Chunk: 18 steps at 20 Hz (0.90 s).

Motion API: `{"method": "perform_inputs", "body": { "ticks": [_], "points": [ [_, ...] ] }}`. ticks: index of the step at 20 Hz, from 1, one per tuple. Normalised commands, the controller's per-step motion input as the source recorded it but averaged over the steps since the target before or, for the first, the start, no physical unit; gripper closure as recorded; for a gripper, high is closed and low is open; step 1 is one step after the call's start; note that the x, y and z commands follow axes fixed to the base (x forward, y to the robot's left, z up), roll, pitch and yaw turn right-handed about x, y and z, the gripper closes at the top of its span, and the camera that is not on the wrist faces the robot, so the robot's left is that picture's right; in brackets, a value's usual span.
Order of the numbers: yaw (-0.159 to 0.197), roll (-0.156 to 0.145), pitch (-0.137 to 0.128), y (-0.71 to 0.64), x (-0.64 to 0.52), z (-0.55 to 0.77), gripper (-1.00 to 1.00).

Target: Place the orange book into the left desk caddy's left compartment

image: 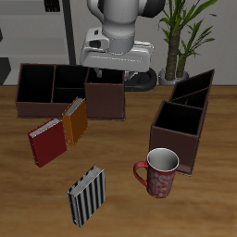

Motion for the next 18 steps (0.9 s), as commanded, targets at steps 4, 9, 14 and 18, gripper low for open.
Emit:
{"method": "perform_inputs", "body": {
  "ticks": [4, 9, 14, 18],
  "points": [
    [-0.002, 0.02, 0.003, -0.01, 0.0, -0.04, -1.0],
    [0.006, 0.045, -0.002, -0.14, -0.05, -0.07, -1.0],
    [0.001, 0.053, -0.034, -0.27, -0.09, -0.06, -1.0],
    [0.028, 0.112, -0.08, -0.31, -0.18, -0.22, -1.0]
  ]
}}
